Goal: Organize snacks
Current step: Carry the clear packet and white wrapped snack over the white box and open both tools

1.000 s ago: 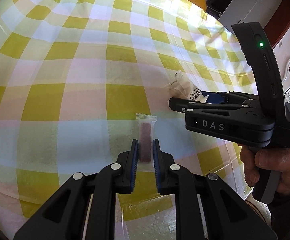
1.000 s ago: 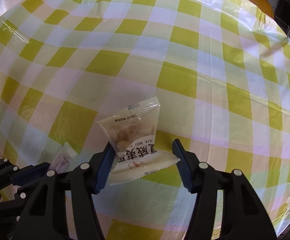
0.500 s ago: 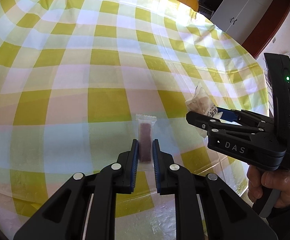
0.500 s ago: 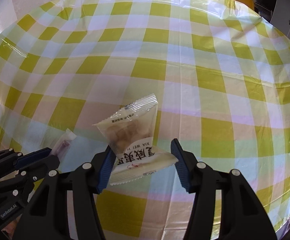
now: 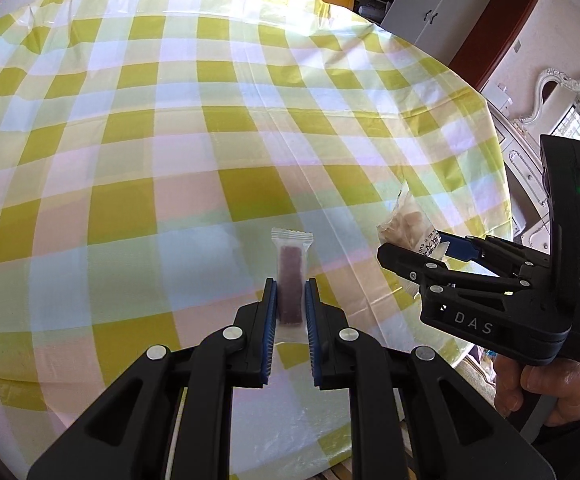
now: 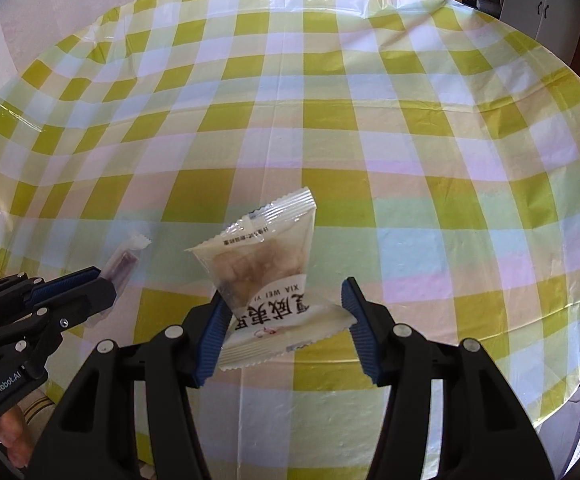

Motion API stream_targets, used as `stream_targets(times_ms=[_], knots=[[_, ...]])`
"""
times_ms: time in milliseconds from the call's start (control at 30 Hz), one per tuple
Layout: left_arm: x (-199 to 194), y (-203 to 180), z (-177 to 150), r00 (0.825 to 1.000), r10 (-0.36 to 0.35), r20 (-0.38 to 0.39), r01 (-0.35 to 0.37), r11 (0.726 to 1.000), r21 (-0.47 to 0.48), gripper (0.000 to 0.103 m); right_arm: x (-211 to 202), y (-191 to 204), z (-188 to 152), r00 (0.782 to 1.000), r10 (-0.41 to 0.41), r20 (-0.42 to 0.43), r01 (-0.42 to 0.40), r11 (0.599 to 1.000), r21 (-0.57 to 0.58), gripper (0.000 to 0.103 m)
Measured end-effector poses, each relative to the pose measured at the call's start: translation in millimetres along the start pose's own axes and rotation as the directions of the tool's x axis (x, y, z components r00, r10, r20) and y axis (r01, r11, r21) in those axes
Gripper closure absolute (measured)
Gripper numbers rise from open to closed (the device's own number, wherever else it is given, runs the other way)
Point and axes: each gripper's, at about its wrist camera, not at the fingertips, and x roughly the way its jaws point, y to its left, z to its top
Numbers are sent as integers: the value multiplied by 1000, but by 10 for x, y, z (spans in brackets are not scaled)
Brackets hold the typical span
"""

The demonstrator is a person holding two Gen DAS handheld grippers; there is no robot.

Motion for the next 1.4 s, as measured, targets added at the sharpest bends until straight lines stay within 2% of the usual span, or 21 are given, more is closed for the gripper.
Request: stream_targets(times_ms=[533,867,1167,1400], knots=[[142,-860,-135,996,-57,-61,65,990,123,89,-364,-703,-539,997,-70,14,68,991,115,47],[253,-1496,-242,987,-111,-113,133,970,204,89,-655,-1299,-935,990,-138,12,132,968,212,47],[392,-2206,-441,964,-176,-197,229,930,288,89,-973,-1936,-1358,972,-236,-2,225,921,319,47],[526,-2650,-626,938,-210,-277,295,902,314,89,-1118,-2264,-1696,953,-300,-38,292,877,382,47]])
